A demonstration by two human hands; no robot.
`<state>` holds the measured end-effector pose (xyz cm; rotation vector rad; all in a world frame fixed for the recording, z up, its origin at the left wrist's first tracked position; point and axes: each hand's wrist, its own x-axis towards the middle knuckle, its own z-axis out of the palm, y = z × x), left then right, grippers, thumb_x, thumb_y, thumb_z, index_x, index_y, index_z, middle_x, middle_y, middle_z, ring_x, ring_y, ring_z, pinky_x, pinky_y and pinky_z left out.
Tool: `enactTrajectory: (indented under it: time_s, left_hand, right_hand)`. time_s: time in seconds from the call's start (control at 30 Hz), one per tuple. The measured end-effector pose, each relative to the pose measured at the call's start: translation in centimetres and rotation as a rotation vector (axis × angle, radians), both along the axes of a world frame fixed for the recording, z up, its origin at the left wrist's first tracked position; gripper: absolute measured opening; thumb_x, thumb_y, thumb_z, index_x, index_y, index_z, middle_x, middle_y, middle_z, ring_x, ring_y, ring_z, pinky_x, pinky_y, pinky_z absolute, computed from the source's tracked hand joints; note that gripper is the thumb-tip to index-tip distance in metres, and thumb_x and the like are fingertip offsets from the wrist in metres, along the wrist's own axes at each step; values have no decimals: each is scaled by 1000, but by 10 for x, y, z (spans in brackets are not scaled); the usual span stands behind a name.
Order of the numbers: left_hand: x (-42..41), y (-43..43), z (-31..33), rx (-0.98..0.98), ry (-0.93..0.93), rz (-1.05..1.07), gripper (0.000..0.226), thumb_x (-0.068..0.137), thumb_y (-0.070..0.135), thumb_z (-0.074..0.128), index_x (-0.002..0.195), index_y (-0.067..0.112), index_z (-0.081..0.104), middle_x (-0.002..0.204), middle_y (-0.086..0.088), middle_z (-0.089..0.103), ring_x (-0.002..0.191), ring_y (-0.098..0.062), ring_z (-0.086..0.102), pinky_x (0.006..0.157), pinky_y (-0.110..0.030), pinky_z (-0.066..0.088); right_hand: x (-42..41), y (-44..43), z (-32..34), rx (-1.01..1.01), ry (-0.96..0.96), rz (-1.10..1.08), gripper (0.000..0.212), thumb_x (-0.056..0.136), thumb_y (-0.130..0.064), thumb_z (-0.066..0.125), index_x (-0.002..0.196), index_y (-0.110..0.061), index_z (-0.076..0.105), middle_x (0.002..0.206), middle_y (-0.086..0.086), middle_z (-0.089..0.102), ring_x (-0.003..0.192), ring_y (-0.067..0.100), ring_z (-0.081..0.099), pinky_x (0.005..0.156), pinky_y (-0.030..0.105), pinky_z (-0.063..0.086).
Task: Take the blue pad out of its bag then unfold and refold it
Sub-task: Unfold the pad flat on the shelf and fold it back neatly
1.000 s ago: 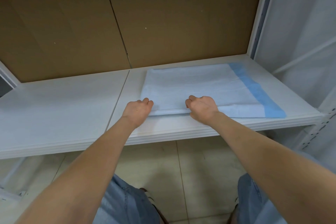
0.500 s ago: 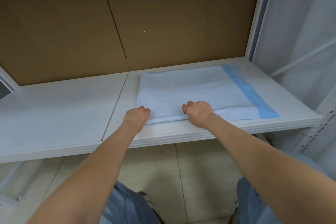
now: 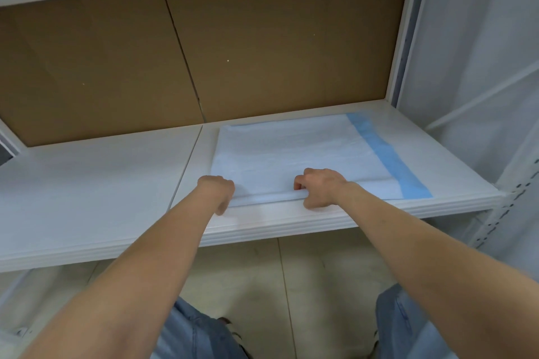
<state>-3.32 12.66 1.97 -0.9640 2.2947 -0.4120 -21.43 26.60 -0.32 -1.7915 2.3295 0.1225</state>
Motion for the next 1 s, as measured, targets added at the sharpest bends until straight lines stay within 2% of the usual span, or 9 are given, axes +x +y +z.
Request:
enactTrajectory:
  time_s: [0.03,0.1,0.17,0.23,0.37,0.5,0.6,0.77,1.0]
  left_hand:
    - [-7,5,5,4,1,-11,37,84,8,53,121,10,50,105,-4,51,82,-22,54,66,-28,39]
    - [-21,13,11,-18,103,-67,34,88,9,46,120,13,54,114,-5,51,92,-25,58,70,-30,41]
    - [-41,27,11,-20,309,-154,33,92,13,42,121,19,55,123,-5,48,107,-27,57,78,-33,43]
    - [-65,44,5,31,507,-239,32,94,14,39,119,23,57,125,-4,49,112,-28,55,83,-34,43]
    - [-107,74,-12,162,663,-331,29,98,26,43,120,25,60,124,-3,52,112,-26,54,87,-34,45]
    - [-134,88,-23,230,652,-335,23,92,30,57,112,24,67,114,0,61,109,-22,56,80,-30,44]
    - [-140,90,-27,186,612,-374,19,86,26,63,102,22,70,101,-2,65,100,-24,59,69,-28,40]
    - [-139,97,-29,52,540,-485,24,88,17,52,108,12,64,108,-7,59,97,-27,58,67,-29,39]
    - [-141,104,-34,-35,546,-500,25,88,1,45,111,3,54,111,-13,53,92,-34,60,64,-32,37]
  right_hand:
    - [-6,6,1,-6,-35,-30,39,88,-28,52,127,-25,50,125,0,47,110,23,52,84,29,43]
    - [-18,14,4,-56,-92,-87,35,91,-36,48,124,-26,55,124,0,49,110,23,52,90,32,44]
    - [-34,26,4,-125,-103,-149,33,95,-36,42,122,-25,59,125,2,52,111,25,53,94,36,45]
    - [-51,38,3,-160,-100,-212,34,98,-32,37,122,-23,60,128,4,53,115,28,52,97,38,44]
    - [-73,61,-2,-178,-172,-267,31,97,-29,47,122,-22,63,126,3,56,115,23,53,94,30,42]
    - [-81,72,-6,-192,-142,-242,32,90,-24,60,122,-23,65,118,1,59,111,19,54,86,26,41]
    - [-83,73,-11,-207,-68,-208,33,89,-25,60,122,-26,63,117,0,56,111,20,53,83,27,41]
    - [-76,73,-11,-166,144,-145,32,94,-26,49,125,-26,58,124,0,52,108,26,56,78,31,40]
    - [-68,66,-17,-182,321,-161,30,92,-8,47,120,-14,53,119,4,52,85,30,61,62,30,35]
